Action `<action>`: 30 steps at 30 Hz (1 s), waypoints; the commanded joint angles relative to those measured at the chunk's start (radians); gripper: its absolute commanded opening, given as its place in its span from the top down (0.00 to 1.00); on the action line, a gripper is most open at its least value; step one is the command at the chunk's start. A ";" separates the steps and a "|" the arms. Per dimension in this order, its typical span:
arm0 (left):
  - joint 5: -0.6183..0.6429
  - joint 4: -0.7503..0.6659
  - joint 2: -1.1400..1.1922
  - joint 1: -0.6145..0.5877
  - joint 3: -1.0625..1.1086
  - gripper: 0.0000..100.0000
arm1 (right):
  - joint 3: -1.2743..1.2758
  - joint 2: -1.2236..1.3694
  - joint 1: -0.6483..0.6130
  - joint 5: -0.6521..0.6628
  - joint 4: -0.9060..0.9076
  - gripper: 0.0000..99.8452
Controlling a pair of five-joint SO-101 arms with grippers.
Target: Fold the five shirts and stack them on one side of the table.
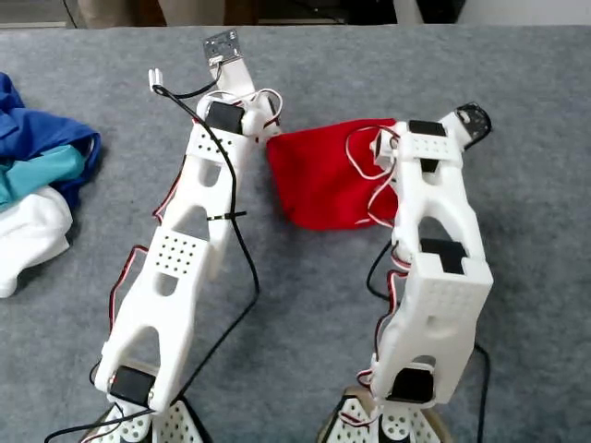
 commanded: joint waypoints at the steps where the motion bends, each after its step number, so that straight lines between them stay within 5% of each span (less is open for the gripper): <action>1: 0.002 -0.021 -0.015 -0.005 -0.025 0.98 | -0.025 0.035 0.010 0.005 -0.040 1.00; 17: 0.000 -0.029 -0.013 -0.008 -0.023 0.98 | -0.208 0.001 0.186 0.066 0.044 1.00; 30: -0.020 -0.035 0.008 -0.002 -0.032 0.98 | -0.309 -0.005 0.694 0.333 0.173 1.00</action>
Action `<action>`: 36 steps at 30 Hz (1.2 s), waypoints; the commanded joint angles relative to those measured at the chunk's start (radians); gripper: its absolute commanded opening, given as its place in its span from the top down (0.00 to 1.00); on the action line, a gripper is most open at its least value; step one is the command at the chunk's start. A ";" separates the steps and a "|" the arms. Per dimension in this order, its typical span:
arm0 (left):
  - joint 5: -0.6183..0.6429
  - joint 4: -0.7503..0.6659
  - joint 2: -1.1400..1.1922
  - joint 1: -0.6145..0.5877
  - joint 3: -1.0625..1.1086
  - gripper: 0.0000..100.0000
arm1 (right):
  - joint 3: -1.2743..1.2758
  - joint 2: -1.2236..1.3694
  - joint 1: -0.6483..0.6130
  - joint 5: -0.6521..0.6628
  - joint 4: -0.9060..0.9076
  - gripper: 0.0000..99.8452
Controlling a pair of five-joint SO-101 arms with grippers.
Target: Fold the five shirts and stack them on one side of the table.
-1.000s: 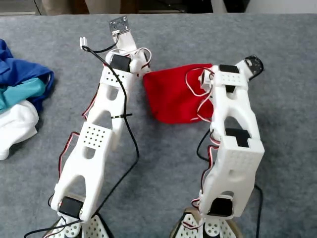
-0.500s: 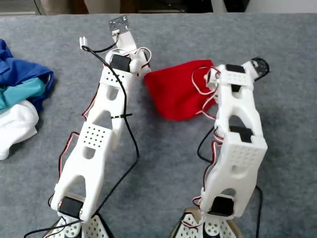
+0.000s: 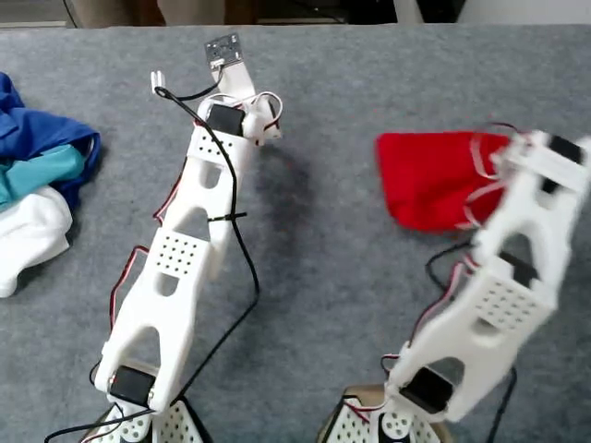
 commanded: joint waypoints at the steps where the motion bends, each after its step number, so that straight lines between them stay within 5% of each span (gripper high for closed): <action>1: -0.008 -0.017 -0.021 -0.002 -0.032 0.98 | -0.065 -0.044 0.199 0.078 0.014 1.00; 10: -0.008 -0.017 -0.018 0.000 -0.032 0.98 | -0.104 -0.044 0.601 0.276 0.060 0.99; 19: -0.008 -0.015 -0.018 0.003 -0.031 0.98 | -0.105 -0.039 0.911 0.419 -0.109 0.99; 36: -0.037 -0.011 -0.018 0.017 -0.026 0.98 | -0.094 0.022 0.992 0.509 -0.130 0.99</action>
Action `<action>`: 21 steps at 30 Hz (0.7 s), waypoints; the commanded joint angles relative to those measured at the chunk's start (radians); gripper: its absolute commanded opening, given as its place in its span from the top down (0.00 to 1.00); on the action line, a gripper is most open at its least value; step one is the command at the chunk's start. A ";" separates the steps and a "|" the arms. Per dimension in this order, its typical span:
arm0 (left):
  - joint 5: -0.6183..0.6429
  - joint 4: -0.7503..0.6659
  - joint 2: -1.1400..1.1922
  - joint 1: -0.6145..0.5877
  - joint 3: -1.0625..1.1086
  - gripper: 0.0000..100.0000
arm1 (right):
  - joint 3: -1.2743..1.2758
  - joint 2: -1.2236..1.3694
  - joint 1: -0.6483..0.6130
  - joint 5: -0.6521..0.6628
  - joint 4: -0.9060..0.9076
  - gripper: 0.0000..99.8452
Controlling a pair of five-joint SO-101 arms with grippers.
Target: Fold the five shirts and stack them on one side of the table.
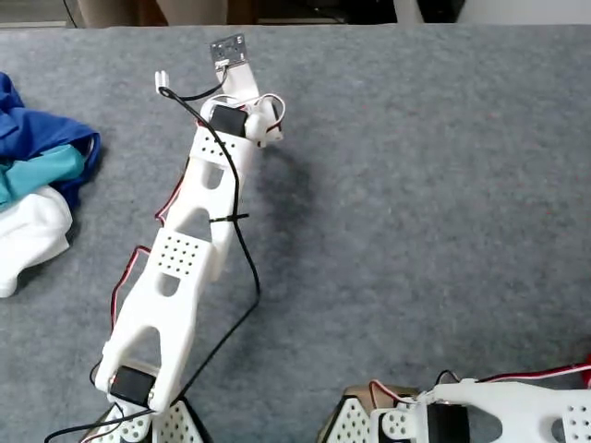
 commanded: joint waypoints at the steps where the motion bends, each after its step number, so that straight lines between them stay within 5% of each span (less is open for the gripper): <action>1: -0.009 -0.011 -0.018 0.008 -0.026 0.98 | -0.038 -0.004 -0.001 0.014 0.035 0.99; 21: -0.009 -0.015 -0.018 0.005 -0.028 0.98 | 0.349 -0.246 -0.025 0.029 0.083 0.99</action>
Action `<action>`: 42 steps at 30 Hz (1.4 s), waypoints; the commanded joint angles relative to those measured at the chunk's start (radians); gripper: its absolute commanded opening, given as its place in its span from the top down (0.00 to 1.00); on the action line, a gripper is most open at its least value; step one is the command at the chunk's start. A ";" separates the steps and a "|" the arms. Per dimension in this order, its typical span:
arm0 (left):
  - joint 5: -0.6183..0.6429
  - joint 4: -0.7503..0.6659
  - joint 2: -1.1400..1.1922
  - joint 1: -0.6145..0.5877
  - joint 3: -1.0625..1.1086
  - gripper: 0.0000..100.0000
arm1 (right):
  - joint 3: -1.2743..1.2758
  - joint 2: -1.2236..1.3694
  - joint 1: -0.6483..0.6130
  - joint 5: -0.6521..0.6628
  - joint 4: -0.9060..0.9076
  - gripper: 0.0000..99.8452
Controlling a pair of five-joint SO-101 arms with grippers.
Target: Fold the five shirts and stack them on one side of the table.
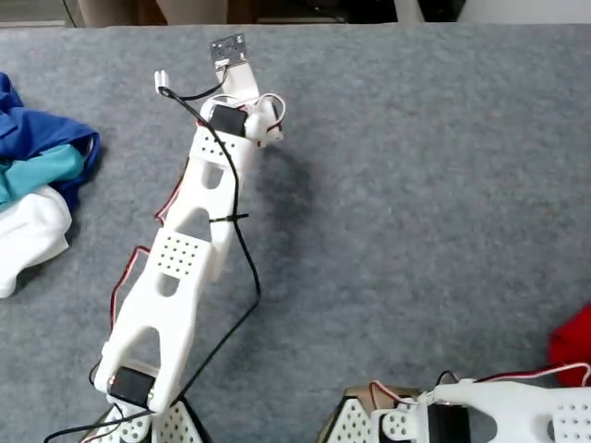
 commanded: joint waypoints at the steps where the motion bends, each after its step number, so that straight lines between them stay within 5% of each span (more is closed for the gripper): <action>1: -0.009 -0.015 -0.018 0.005 -0.028 0.98 | 0.105 -0.134 -0.022 0.012 -0.049 0.99; 17: -0.009 -0.015 -0.018 0.005 -0.026 0.98 | 0.262 -0.242 -0.008 0.028 -0.221 0.99; 26: -0.009 -0.015 -0.018 0.005 -0.026 0.98 | 0.268 -0.242 -0.001 0.055 -0.219 0.77; 35: -0.011 -0.014 -0.018 0.005 -0.029 0.98 | 0.199 -0.432 -0.036 0.052 -0.032 0.73; 42: -0.044 0.009 -0.027 0.003 -0.035 0.98 | 0.033 -0.720 -0.193 0.055 0.207 0.73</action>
